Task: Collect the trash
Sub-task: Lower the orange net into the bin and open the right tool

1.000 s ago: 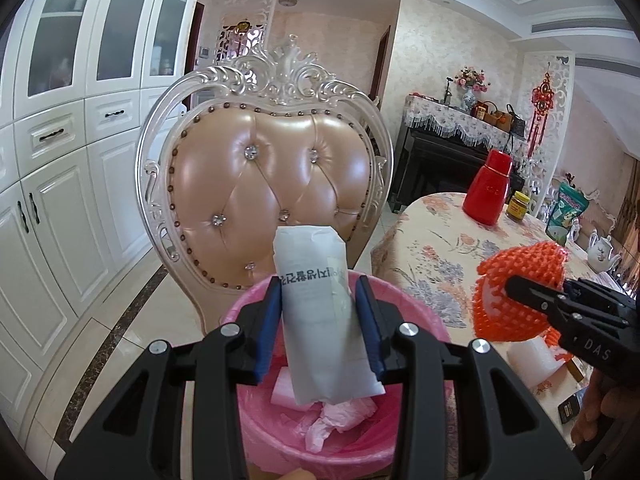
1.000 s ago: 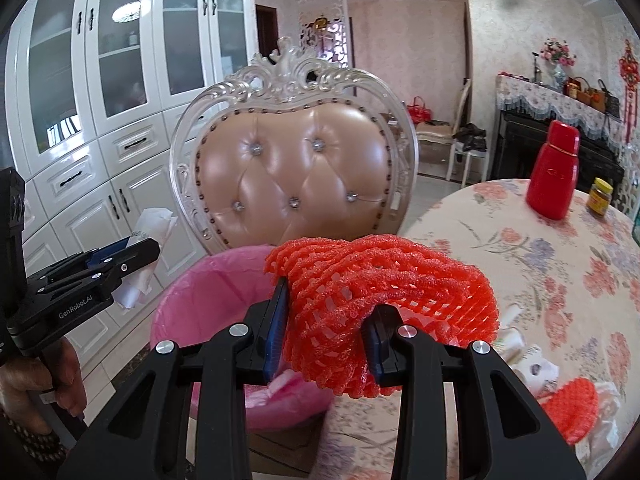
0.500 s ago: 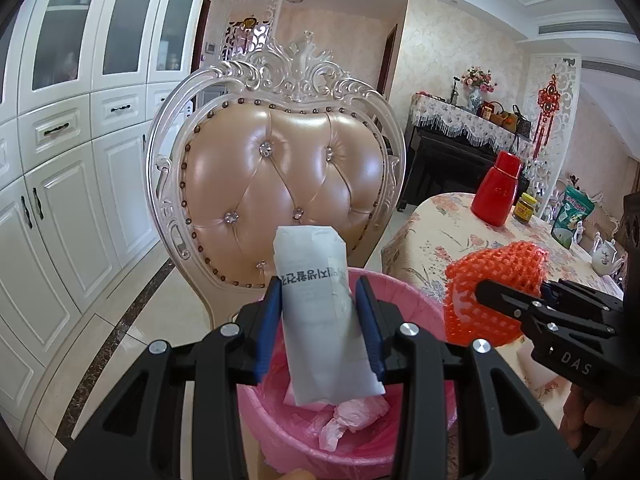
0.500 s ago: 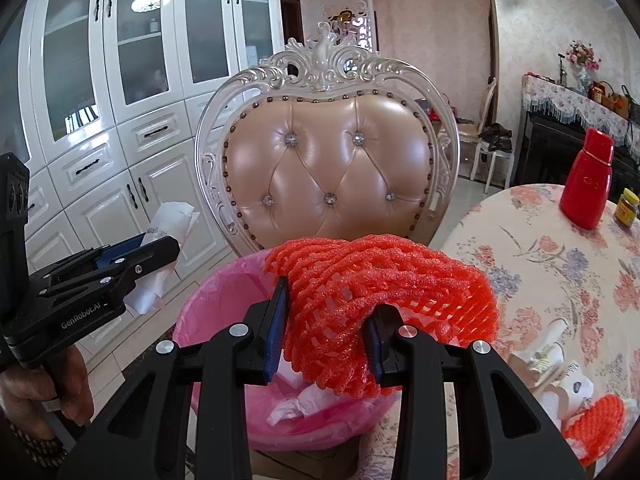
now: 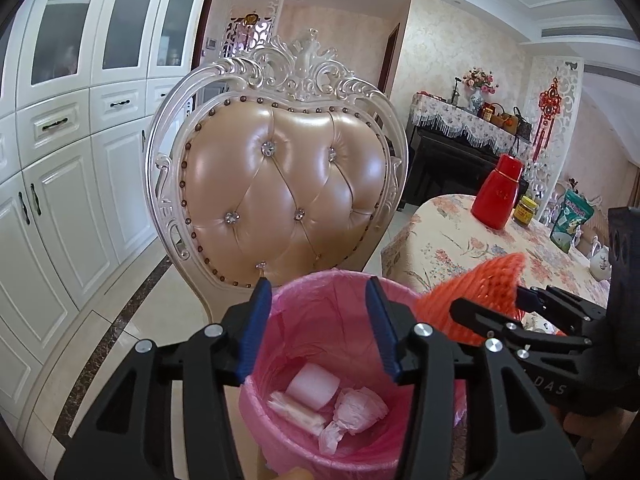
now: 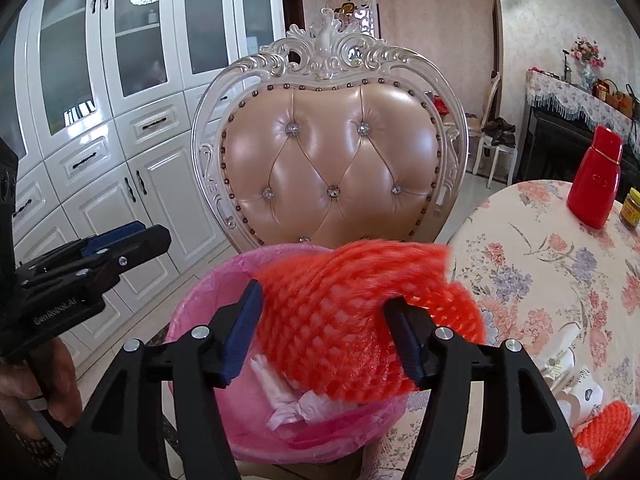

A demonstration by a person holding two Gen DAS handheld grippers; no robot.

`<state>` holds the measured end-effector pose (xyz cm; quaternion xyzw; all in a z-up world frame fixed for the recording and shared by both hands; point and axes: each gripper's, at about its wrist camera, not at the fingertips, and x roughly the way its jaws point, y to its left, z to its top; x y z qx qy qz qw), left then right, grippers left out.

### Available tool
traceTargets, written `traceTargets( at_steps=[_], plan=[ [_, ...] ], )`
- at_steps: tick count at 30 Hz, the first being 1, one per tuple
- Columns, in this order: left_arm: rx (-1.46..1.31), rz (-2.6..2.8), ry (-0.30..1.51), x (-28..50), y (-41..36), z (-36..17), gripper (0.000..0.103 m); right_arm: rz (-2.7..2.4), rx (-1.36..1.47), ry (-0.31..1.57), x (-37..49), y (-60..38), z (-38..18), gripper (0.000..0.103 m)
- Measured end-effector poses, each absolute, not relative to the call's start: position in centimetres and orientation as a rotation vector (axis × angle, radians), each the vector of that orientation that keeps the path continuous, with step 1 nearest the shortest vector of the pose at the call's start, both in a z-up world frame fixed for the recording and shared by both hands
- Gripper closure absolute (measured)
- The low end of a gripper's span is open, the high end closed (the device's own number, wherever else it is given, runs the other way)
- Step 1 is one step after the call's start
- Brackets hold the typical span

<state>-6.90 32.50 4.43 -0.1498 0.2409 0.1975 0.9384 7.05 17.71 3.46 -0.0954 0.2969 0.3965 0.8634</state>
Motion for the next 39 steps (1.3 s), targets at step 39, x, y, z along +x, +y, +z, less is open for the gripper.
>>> traceTargets(
  at_steps=[39],
  plan=[
    [-0.303,0.442,0.438,-10.1,31.9,6.5,0.049,0.954,-0.289,0.75,5.2,18.6,1.6,0.018]
  ],
)
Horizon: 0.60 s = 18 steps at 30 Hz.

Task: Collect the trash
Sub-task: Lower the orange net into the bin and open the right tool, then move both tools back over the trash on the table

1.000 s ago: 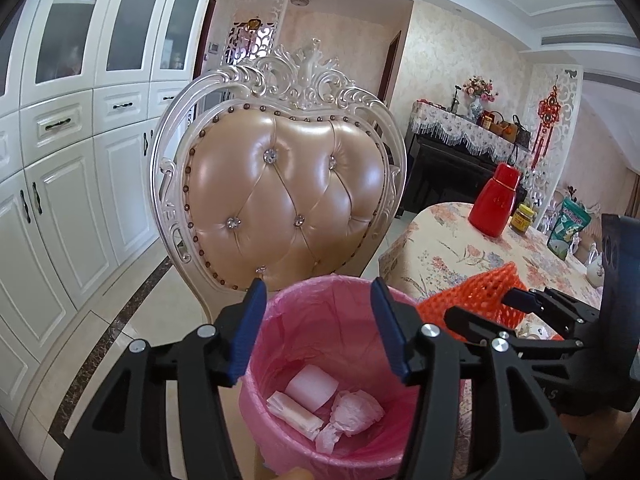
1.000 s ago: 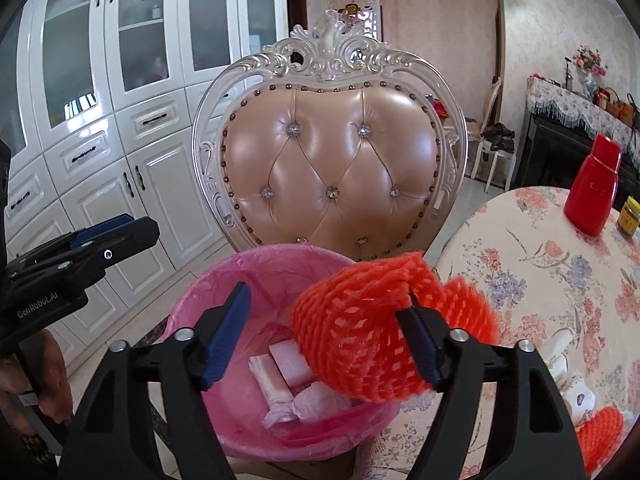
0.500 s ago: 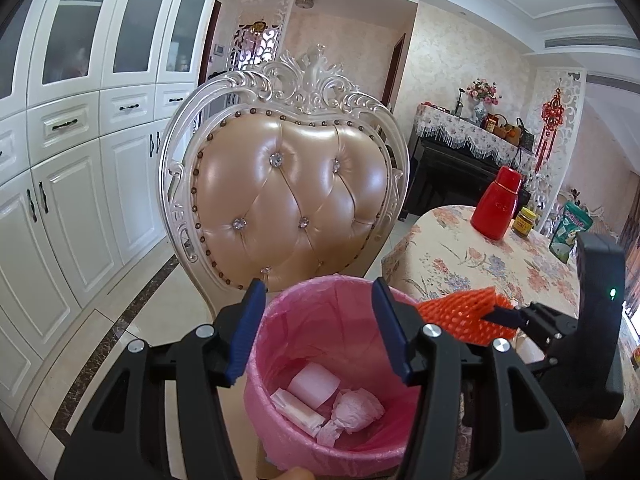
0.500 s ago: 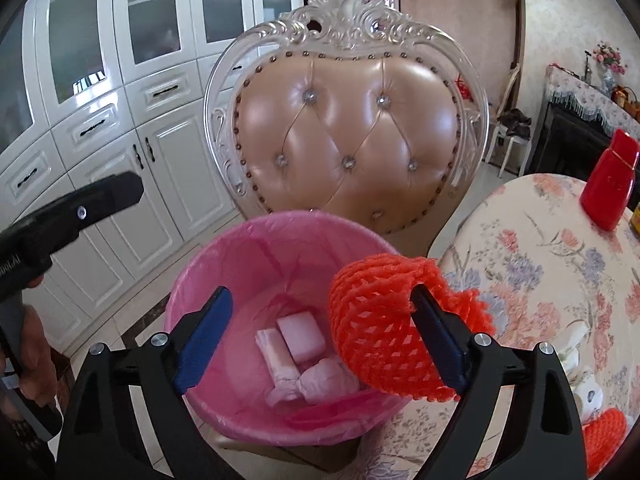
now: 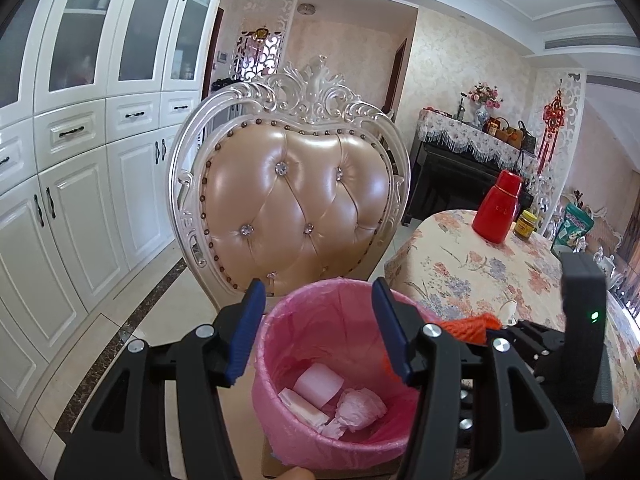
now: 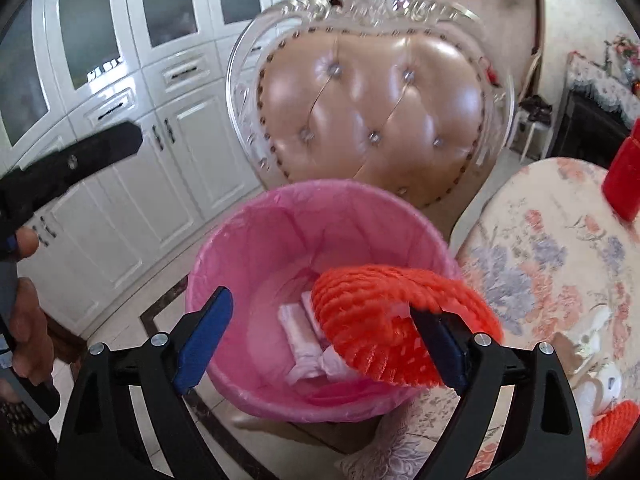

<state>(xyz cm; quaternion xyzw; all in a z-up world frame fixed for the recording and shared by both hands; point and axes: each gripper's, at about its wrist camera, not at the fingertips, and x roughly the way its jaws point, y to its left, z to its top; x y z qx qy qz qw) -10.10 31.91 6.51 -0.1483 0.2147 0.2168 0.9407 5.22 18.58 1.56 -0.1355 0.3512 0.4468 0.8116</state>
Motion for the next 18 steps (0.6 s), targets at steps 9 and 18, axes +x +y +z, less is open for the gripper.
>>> traceTargets(
  at_steps=[9,18],
  plan=[
    [-0.301,0.445,0.42,-11.2,32.0,7.2,0.047,0.966,-0.351,0.757,4.5,19.2,1.1,0.018],
    [-0.295,0.419,0.418,-10.8,30.9,7.4,0.047,0.893,-0.285,0.702,4.4,15.1,2.1,0.018]
  ],
)
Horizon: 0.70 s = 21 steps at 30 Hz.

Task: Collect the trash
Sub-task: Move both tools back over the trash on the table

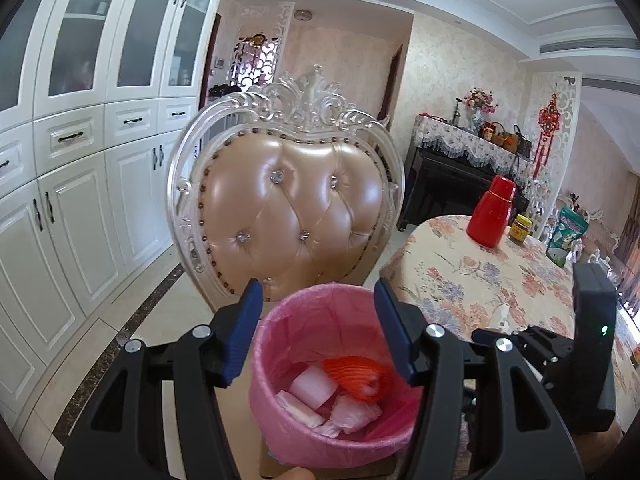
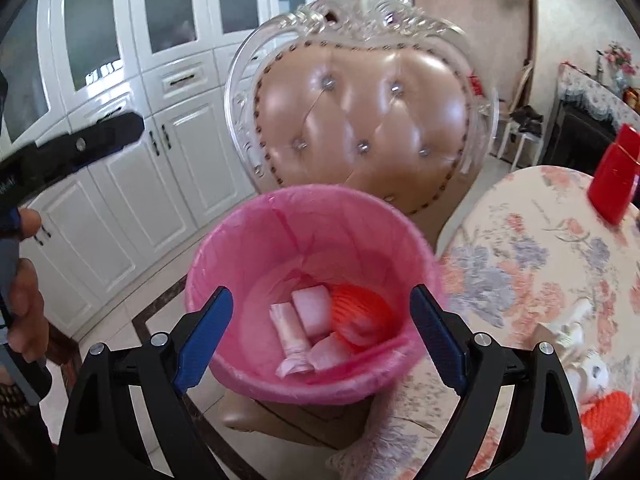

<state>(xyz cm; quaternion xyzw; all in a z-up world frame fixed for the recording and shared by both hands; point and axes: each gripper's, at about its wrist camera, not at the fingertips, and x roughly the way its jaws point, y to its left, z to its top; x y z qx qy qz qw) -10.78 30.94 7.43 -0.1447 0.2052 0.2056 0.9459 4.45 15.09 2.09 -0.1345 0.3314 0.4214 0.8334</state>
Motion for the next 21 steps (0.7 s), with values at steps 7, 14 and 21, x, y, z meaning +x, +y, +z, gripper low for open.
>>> traceTargets(
  at_steps=[7,14,21],
  plan=[
    [-0.272,0.349,0.419,-8.7,27.6,7.4,0.042,0.756,-0.212,0.655,5.3,8.4,3.3,0.018],
    [-0.245,0.256,0.451,-5.5,22.1,6.3,0.042,0.603,-0.159,0.609,5.5,0.6,3.9,0.018],
    [-0.228,0.17,0.486,-2.4,16.5,4.9,0.042,0.44,-0.102,0.584,5.0,-7.3,3.1,0.018]
  ],
)
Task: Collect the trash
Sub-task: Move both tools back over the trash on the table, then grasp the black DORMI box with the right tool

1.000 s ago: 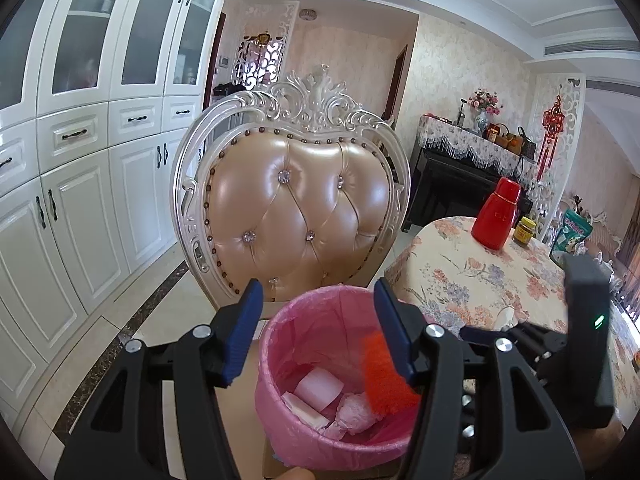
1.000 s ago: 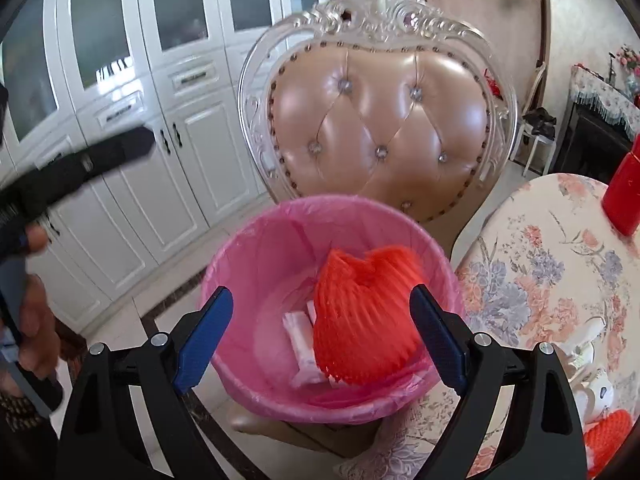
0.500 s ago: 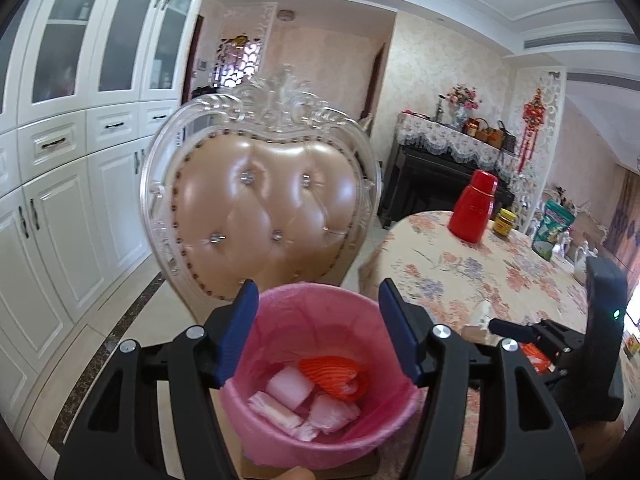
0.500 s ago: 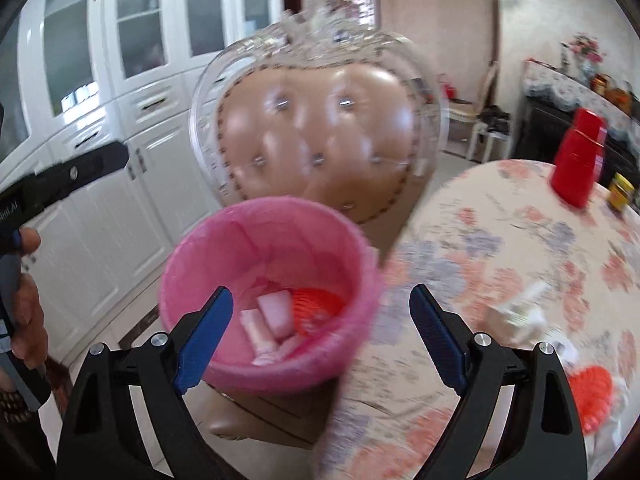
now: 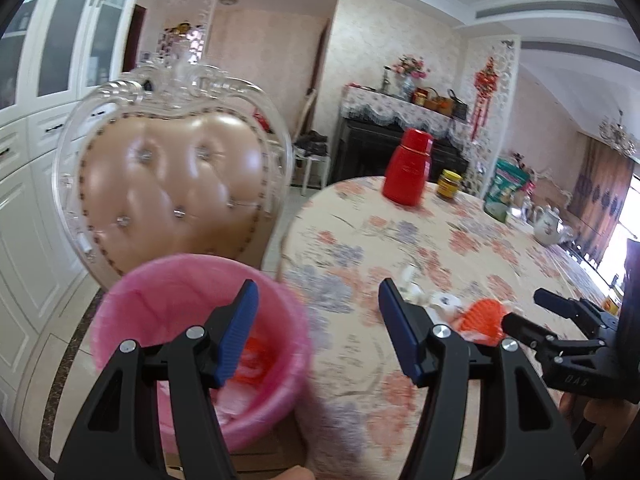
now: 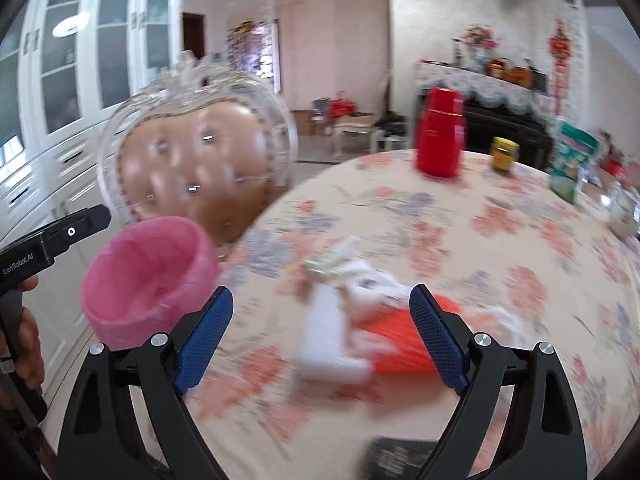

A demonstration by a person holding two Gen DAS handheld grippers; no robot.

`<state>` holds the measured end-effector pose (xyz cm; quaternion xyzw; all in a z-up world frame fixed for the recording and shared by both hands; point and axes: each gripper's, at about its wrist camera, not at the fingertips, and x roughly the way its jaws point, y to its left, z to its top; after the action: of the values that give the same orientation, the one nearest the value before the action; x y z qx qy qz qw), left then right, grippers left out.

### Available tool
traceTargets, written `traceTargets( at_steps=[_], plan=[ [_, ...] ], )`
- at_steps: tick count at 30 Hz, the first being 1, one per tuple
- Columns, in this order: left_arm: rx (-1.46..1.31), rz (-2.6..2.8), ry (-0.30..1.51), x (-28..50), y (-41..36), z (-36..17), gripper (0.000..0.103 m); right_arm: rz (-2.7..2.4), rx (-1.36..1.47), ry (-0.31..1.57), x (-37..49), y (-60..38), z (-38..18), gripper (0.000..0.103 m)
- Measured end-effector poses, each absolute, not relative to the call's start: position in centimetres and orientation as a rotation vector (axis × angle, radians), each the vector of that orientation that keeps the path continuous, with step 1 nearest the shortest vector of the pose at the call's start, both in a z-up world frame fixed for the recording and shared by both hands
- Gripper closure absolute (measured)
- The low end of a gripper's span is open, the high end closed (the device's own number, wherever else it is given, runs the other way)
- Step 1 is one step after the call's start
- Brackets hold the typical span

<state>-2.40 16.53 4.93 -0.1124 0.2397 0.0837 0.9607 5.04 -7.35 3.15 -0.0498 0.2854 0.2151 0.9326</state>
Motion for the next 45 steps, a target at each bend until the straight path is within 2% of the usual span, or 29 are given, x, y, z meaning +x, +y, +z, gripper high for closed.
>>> traceTargets(
  at_steps=[16,45],
  plan=[
    [-0.185,0.058,0.563,2.2,8.5,2.2,0.041,0.297,-0.01,0.655,3.8,-16.5,-1.2,0.018],
    [-0.181,-0.004,0.626,3.7,6.0,-0.3,0.039,0.327,-0.067,0.809,2.9,-13.6,-5.9,0.018]
  ],
)
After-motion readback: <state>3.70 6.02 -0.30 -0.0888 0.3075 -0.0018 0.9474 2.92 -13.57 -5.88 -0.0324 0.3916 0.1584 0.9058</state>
